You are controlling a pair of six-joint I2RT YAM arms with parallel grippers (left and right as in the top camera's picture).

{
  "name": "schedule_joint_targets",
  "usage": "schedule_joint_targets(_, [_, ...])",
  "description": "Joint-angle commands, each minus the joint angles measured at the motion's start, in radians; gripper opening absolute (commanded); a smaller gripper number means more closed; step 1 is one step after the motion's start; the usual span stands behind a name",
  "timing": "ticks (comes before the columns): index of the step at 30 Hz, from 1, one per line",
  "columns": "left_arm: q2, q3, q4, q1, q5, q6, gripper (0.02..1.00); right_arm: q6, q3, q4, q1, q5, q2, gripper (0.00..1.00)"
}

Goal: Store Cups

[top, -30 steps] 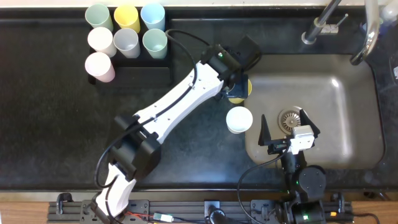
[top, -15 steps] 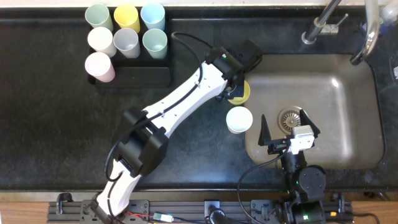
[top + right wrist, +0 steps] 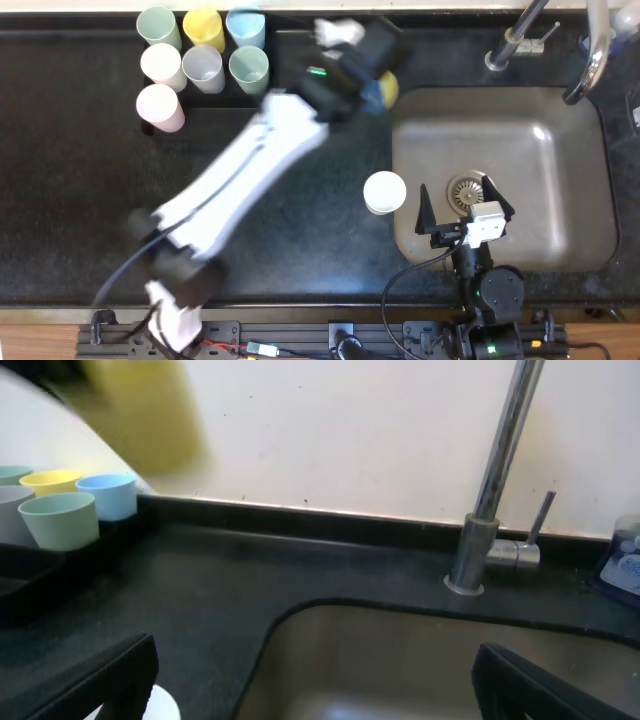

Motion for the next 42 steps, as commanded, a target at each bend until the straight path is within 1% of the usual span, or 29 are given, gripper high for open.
schedule_joint_targets(1, [-0.232,-0.030,-0.126,0.172,-0.169,-0.373,0.036,-0.004,-0.013,0.006,-0.005,0.010,-0.008,0.996])
schedule_joint_targets(2, [-0.288,-0.091,-0.150,0.235,-0.152,-0.460,0.038,-0.004,-0.013,0.005,-0.005,0.010,-0.008,0.996])
schedule_joint_targets(4, [-0.349,-0.185,-0.148,0.295,-0.125,-0.559,0.038,-0.004,-0.013,0.005,-0.005,0.010,-0.008,0.996])
schedule_joint_targets(7, [-0.429,-0.348,-0.142,0.366,-0.095,-0.681,0.038,-0.004,-0.013,0.005,-0.005,0.010,-0.008,0.996])
schedule_joint_targets(9, [-0.447,-0.415,-0.142,0.387,-0.095,-0.712,0.038,-0.004,-0.013,0.005,-0.005,0.010,-0.008,0.998])
schedule_joint_targets(12, [-0.435,-0.511,-0.141,0.426,-0.096,-0.716,0.038,-0.004,-0.013,0.005,-0.005,0.010,-0.008,0.996])
schedule_joint_targets(16, [-0.360,-0.523,-0.141,0.455,-0.087,-0.708,0.038,-0.004,-0.013,0.005,-0.005,0.010,-0.008,0.998])
schedule_joint_targets(20, [-0.289,-0.523,-0.132,0.486,-0.027,-0.708,0.036,-0.004,-0.013,0.005,-0.005,0.010,-0.008,0.998])
schedule_joint_targets(24, [-0.233,-0.523,-0.112,0.507,0.010,-0.703,0.036,-0.004,-0.013,0.005,-0.005,0.010,-0.008,0.996])
schedule_joint_targets(37, [-0.149,-0.523,-0.029,0.525,0.019,-0.701,0.036,-0.004,-0.013,0.005,-0.005,0.010,-0.008,0.998])
schedule_joint_targets(42, [-0.108,-0.523,0.023,0.548,0.064,-0.652,0.036,-0.004,-0.013,0.005,-0.005,0.010,-0.008,0.998])
